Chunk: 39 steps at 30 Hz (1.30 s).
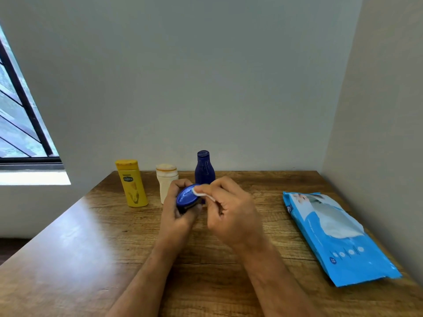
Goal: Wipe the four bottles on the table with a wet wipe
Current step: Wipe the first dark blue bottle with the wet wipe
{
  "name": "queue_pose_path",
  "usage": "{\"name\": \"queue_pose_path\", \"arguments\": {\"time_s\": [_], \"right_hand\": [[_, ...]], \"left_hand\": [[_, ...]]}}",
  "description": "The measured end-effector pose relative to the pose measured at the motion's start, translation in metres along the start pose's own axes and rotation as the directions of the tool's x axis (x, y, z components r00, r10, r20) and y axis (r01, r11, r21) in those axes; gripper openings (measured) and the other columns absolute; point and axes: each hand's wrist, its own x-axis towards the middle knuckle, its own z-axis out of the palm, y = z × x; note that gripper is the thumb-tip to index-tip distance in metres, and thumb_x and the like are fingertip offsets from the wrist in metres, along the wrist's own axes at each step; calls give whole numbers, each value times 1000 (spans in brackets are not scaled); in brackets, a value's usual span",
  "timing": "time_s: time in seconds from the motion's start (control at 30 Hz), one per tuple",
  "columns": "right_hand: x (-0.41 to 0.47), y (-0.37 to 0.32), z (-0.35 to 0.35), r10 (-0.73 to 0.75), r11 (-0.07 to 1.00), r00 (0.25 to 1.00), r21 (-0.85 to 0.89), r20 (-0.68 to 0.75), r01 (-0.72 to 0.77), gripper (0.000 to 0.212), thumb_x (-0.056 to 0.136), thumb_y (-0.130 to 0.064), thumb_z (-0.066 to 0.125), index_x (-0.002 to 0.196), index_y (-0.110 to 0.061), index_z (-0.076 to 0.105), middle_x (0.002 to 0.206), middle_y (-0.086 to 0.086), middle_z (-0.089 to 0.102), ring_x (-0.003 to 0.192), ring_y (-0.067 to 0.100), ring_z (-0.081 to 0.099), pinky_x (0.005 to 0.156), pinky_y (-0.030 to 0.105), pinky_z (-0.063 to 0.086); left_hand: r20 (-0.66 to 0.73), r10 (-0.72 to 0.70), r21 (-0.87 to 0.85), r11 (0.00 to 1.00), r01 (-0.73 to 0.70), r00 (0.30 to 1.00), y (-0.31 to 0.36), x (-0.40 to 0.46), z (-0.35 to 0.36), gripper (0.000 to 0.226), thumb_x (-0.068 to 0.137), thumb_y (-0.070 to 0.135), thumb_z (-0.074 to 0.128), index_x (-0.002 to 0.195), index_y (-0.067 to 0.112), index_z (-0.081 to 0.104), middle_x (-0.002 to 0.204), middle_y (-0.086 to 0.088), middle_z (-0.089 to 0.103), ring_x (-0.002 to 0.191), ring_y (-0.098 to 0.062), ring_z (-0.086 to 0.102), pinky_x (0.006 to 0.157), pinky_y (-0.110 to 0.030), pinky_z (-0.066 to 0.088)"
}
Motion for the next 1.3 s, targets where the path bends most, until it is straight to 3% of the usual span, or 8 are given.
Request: {"name": "queue_pose_path", "arguments": {"time_s": [0.2, 0.4, 0.6, 0.7, 0.87, 1.1, 1.2, 1.3], "right_hand": [[-3, -2, -5, -67, 995, 994, -67, 81, 72, 25, 89, -4, 61, 110, -8, 75, 95, 3, 63, 79, 10, 59, 71, 15, 52], [0, -7, -4, -47, 999, 976, -9, 212, 50, 32, 91, -12, 53, 116, -13, 74, 103, -1, 61, 91, 10, 61, 82, 18, 55], [2, 0, -2, 143, 983, 990, 113, 15, -144, 30, 89, 3, 62, 110, -13, 76, 100, -3, 62, 88, 5, 61, 79, 11, 51], [5, 6, -6, 299, 946, 948, 165, -112, -279, 26, 92, 1, 63, 108, -16, 75, 99, -8, 61, 91, -1, 60, 74, 9, 50], [8, 16, -11, 461, 861, 883, 283, -88, -422, 22, 91, -4, 67, 101, -21, 77, 98, -8, 67, 93, 2, 63, 75, 12, 49], [3, 10, 4, 513, 801, 857, 332, 44, -497, 18, 95, -12, 65, 104, -24, 75, 108, -7, 67, 99, 8, 65, 80, 28, 60], [4, 9, 4, 631, 698, 775, 411, 36, -587, 19, 95, -12, 64, 104, -25, 75, 108, -7, 70, 92, 7, 66, 73, 23, 59], [7, 8, 2, 707, 590, 706, 511, 48, -625, 20, 95, -11, 64, 101, -26, 75, 101, -8, 74, 92, 7, 69, 75, 22, 58]], "left_hand": [[64, 45, 74, 996, -50, 997, 4, -2, 2, 37, 80, 1, 61, 110, 20, 52, 100, 12, 62, 94, -16, 63, 82, -25, 53], [16, 14, 51, 999, -15, 1000, 2, 0, 0, 37, 76, 1, 62, 110, 15, 53, 102, -4, 62, 94, -26, 63, 83, -34, 57], [-22, -62, -130, 990, 58, 998, 5, -2, 0, 43, 65, 23, 73, 106, 24, 60, 98, -6, 64, 91, -23, 65, 76, -29, 57], [-105, -130, -221, 970, 105, 986, 7, -2, 1, 51, 65, 29, 75, 113, 23, 62, 98, 1, 70, 96, -20, 66, 84, -32, 56], [-210, -171, -321, 942, 97, 963, 14, 3, -2, 69, 83, 13, 78, 139, 33, 44, 133, -6, 60, 113, -25, 65, 83, -43, 61], [-150, -259, -249, 944, 217, 954, 19, 3, 12, 21, 95, 19, 58, 113, 21, 69, 125, -1, 65, 107, -19, 70, 73, -31, 61], [-98, -251, -141, 961, 236, 963, 17, 2, 11, 46, 99, -11, 42, 120, 21, 69, 155, 8, 39, 120, -8, 61, 76, -27, 60], [21, -170, 92, 982, 167, 985, 13, -3, 7, 68, 82, -22, 57, 131, 25, 62, 158, 17, 29, 134, 0, 49, 93, -19, 54]]}}
